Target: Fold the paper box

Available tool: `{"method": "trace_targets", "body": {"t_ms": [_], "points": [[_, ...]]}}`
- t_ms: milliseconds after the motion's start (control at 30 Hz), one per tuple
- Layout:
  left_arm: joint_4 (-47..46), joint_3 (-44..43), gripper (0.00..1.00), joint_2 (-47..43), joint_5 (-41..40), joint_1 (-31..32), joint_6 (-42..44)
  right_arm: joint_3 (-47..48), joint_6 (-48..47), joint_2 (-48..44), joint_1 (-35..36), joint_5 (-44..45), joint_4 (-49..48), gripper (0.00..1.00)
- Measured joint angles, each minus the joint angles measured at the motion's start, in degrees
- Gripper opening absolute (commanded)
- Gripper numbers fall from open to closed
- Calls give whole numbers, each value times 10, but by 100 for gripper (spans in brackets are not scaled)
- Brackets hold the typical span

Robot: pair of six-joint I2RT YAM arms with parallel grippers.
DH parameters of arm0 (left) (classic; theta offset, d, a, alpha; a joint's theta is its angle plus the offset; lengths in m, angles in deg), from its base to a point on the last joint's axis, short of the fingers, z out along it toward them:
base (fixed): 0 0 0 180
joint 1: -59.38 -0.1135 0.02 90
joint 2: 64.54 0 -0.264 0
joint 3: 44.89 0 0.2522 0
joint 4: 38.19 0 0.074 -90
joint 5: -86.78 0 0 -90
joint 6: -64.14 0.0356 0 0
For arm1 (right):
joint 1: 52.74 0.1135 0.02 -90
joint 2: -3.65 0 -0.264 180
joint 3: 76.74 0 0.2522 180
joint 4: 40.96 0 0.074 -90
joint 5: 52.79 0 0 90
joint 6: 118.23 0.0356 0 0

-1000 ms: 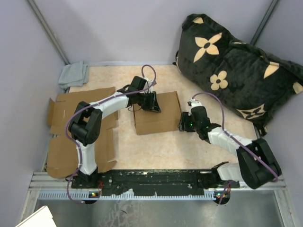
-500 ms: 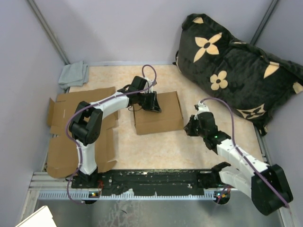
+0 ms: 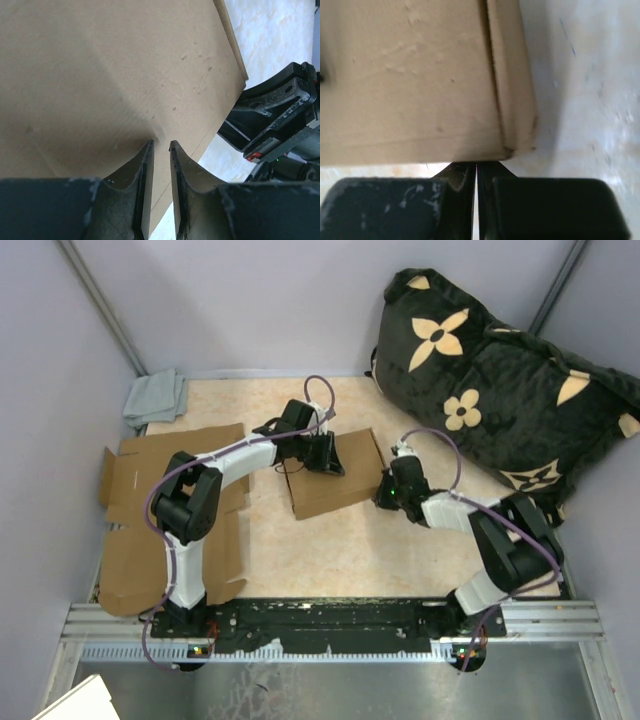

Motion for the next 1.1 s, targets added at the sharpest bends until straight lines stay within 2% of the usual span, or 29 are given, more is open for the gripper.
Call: {"method": "trace_targets", "body": {"t_ms": [167,300,467,600,700,800,967,1100], "points": [[-12,-14,24,12,-6,0,1,84,15,89,0,21,-17,0],[-11,-17,24,14,-8,0,3,97,11,106,9,42,-34,0],[-3,-23,25,17,-8,0,4,67,2,77,94,55,-33,0],[-3,-27,35,21,-2,2,5,31,11,46,167,38,-58,0],[5,-35,48,21,-3,5,6,32,19,54,172,33,-76,0],[11,-36,56,8,-19,8,10,49,28,96,169,24,-99,0],[80,-33,59,-55,-106,0,25,129,42,182,169,8,-137,0],[108,-6,59,-161,-163,-21,31,223,49,257,166,3,-134,0]]}}
